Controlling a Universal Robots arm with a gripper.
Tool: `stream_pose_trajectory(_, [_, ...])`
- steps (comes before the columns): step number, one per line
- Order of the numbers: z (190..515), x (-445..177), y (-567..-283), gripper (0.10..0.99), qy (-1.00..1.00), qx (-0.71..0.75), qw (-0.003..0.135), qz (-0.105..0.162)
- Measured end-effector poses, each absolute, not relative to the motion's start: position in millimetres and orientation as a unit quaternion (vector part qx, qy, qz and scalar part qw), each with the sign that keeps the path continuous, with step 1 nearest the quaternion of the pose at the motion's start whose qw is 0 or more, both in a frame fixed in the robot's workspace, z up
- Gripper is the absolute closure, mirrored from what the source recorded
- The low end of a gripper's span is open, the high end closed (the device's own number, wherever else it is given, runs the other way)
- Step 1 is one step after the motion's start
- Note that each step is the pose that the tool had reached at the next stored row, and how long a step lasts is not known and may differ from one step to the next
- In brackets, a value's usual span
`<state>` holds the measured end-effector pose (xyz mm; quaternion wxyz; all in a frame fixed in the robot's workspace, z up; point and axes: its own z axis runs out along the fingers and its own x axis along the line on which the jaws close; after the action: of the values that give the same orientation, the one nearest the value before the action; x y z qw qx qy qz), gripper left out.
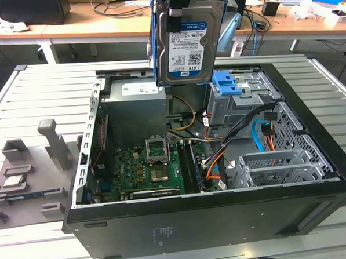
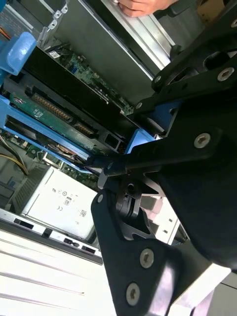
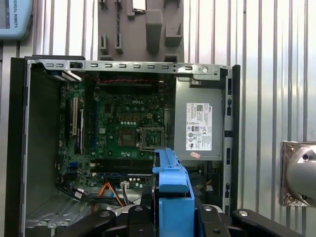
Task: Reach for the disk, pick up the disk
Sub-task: 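Pick up the disk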
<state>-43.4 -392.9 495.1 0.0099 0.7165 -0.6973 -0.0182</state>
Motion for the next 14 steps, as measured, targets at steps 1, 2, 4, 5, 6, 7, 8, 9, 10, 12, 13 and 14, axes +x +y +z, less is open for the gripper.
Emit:
stream_pose_trajectory(1, [495.1, -43.3, -393.5, 0.718, -0.697, 0.716, 0.01, -0.018])
stream_pose_trajectory(2, [495.1, -43.1, -394.5, 0.718, -0.697, 0.716, 0.01, -0.018])
stream_pose_trajectory(4, [495.1, -42.8, -396.1, 0.718, -0.697, 0.716, 0.01, -0.018])
stream_pose_trajectory(5, [495.1, -42.7, -396.7, 0.718, -0.697, 0.716, 0.01, -0.018])
stream_pose_trajectory(6, [495.0, -42.6, -397.6, 0.718, -0.697, 0.716, 0.01, -0.018])
stream_pose_trajectory(7, [495.1, -42.4, -398.4, 0.718, -0.697, 0.716, 0.01, -0.018])
stream_pose_trajectory(8, [495.1, -42.3, -399.0, 0.718, -0.697, 0.716, 0.01, -0.018])
stream_pose_trajectory(9, [495.0, -42.2, -399.6, 0.718, -0.697, 0.716, 0.01, -0.018])
stream_pose_trajectory(10, [495.1, -42.1, -400.2, 0.718, -0.697, 0.716, 0.01, -0.018])
stream_pose_trajectory(12, [495.1, -41.8, -402.5, 0.718, -0.697, 0.716, 0.01, -0.018])
stream_pose_trajectory(13, [495.0, -41.6, -403.7, 0.718, -0.697, 0.716, 0.01, -0.018])
stream_pose_trajectory(14, [495.0, -41.5, -404.8, 0.718, -0.697, 0.716, 0.01, -0.018])
